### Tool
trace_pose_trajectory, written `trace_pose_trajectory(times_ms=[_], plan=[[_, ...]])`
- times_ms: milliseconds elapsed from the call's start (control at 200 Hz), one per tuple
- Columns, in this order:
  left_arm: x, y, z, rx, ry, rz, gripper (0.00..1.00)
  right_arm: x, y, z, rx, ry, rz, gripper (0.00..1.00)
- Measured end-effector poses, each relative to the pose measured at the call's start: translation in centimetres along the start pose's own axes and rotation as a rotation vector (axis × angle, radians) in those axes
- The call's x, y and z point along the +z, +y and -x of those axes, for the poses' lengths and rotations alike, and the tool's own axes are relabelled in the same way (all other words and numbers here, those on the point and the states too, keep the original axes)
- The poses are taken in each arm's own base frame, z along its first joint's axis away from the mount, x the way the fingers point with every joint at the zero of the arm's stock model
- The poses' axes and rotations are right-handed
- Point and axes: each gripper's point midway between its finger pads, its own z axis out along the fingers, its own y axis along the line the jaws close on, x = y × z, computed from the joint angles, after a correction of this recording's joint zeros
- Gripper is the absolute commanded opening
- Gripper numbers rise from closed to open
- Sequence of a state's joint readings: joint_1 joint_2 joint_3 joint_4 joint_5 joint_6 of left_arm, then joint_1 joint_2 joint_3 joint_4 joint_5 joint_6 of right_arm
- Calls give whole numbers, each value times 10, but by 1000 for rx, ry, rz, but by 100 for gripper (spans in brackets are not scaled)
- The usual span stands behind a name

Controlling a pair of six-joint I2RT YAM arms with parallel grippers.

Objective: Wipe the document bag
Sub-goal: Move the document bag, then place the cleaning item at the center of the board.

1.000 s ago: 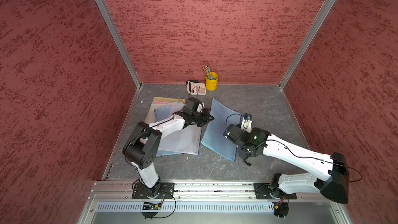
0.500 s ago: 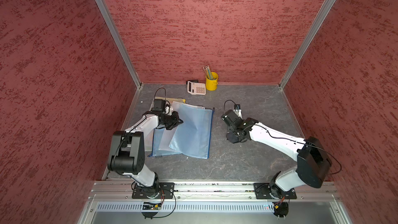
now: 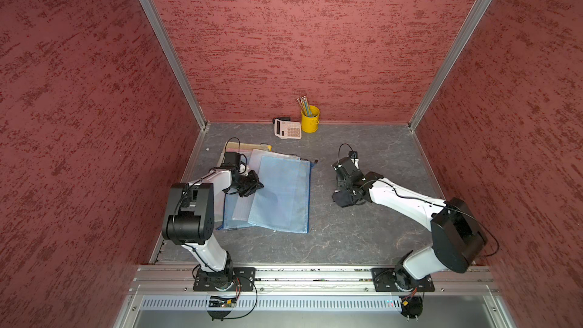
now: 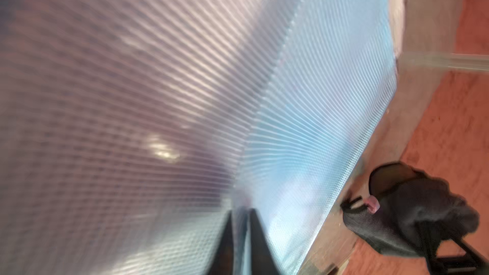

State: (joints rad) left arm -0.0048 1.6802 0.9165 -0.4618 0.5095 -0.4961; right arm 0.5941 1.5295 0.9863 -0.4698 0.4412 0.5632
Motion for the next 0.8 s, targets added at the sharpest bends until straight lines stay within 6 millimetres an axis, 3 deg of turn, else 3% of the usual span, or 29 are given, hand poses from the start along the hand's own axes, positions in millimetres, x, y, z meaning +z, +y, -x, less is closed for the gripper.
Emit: trace_pose_trajectory(times_ms=[90,210,371,491,541,596,691,796], plan=[[-8,2,-1,0,-31,48,70,4,-14,11,29,-9,-8,0],[-39,-15,2,52,-120,56,82,13,-40,35,89,-29,-1,0],[-94,-47,18,162,-315,46,92,43,-74,50,106,-26,-30,1],[-122,-52,25,208,-426,60,94,71,-93,48,103,1,-54,2],[-127,-50,28,217,-449,71,94,81,-99,48,108,12,-56,7],[-130,-47,32,219,-466,86,96,91,-104,52,111,12,-53,25],[-127,-40,35,226,-476,106,97,107,-105,61,89,2,-26,41],[-123,-32,37,235,-481,120,97,122,-100,65,65,1,9,38]])
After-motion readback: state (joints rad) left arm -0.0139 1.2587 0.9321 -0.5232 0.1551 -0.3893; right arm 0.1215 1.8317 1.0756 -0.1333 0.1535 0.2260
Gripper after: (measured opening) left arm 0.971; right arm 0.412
